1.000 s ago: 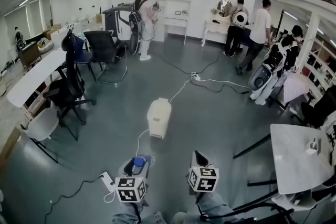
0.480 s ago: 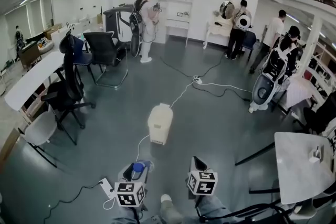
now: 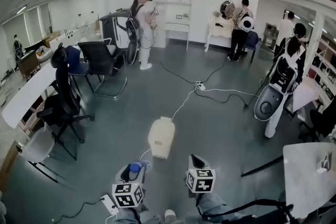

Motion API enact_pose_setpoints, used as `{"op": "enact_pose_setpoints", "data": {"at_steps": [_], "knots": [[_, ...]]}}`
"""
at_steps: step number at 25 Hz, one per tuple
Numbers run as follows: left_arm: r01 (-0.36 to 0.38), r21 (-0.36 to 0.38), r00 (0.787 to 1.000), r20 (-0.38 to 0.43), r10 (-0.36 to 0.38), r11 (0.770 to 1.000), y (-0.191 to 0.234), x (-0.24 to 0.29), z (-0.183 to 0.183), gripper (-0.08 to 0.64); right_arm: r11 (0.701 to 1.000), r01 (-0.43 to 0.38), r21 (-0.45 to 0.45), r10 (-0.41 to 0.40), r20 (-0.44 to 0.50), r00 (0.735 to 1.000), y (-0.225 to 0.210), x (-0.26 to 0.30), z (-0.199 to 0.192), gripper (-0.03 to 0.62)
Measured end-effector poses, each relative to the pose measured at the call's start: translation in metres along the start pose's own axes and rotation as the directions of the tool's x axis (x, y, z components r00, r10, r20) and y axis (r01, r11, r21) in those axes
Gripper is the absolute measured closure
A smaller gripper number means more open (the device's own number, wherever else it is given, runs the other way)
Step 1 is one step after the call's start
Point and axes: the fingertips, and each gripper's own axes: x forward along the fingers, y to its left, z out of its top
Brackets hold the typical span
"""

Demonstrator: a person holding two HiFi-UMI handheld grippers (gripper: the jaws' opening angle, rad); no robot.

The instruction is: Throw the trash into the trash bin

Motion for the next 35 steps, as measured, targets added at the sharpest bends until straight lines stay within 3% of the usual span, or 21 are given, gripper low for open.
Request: {"op": "enact_pose_setpoints", "data": {"at_steps": [5,17,24,35], "knots": [[0.001,0.005,1.000,-0.001,-0.001,1.000,0.006,0.053,0.019,0.322,1.000,0.010,0.014,-0.010,0.003,1.000,-0.023,0.049,0.024,0.589],[0.029,0.024,0.999,-0.022,-0.028,0.999,0.015,0.135,0.041,0.322,0.996,0.060,0.066,-0.057,-0.038,0.998,-0.063,0.114,0.031,0.589],[0.116,0.047,0.993,-0.040,-0.115,0.992,0.039,0.196,0.052,0.322,0.980,0.161,0.117,-0.156,-0.055,0.986,-0.080,0.156,0.036,0.589],[0.194,0.078,0.981,-0.023,-0.193,0.978,0.138,0.277,0.134,0.322,0.968,0.208,0.141,-0.205,-0.039,0.978,-0.011,0.245,0.097,0.589]]}}
